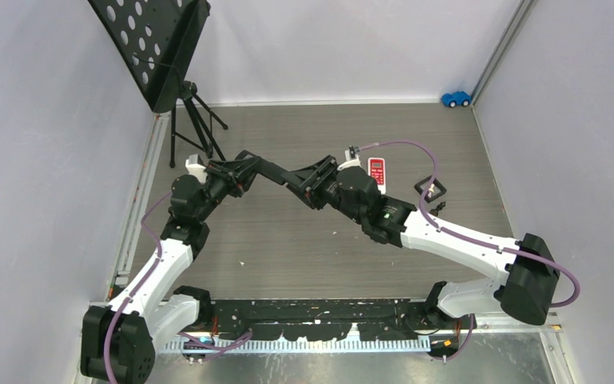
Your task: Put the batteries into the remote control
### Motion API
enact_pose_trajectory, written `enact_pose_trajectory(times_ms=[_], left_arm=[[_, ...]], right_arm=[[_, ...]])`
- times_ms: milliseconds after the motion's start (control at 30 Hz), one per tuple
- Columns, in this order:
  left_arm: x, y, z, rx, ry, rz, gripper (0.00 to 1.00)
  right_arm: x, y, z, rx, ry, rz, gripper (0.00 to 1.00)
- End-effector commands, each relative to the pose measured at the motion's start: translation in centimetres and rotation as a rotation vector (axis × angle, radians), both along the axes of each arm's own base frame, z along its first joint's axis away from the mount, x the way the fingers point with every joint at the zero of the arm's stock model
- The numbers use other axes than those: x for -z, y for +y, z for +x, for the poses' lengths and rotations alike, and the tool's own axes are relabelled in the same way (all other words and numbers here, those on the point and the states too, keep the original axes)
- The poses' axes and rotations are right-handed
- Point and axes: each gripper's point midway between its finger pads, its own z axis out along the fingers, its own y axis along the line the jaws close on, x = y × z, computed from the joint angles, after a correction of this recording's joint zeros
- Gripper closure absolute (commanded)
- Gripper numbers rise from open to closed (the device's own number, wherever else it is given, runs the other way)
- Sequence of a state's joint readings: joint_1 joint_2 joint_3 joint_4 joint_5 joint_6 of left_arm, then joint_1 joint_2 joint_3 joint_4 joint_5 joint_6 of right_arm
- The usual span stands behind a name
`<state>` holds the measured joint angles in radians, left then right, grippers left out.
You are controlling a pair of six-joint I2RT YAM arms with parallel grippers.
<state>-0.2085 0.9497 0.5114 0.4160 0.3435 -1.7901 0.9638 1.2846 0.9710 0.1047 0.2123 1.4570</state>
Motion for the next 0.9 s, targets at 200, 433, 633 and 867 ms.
enact_pose_trajectory(times_ms=[200,433,633,867], left_arm=[[-3.2,-0.8,-1.3,0.065,-0.156,0.063,1.0],[-4.2,-1.4,-1.9,0.107,-0.217,0.087,1.0],[-6.3,-1.6,-2.0,0.119,-0.304,0.103,1.0],[-7.6,-1.8,-2.2,0.129,-0.348,0.09,1.0]], right_arm=[[-2.0,1.9,-0.1,-0.083,-0.089,0.001,0.48],[-1.7,3.1,0.4,-0.135,-0.098,-0.016,0.51],[-0.8,2.6,0.9,-0.119,-0.08,-0.023,0.61],[0.8,1.8,0.7,-0.111,-0.07,-0.034,0.74]])
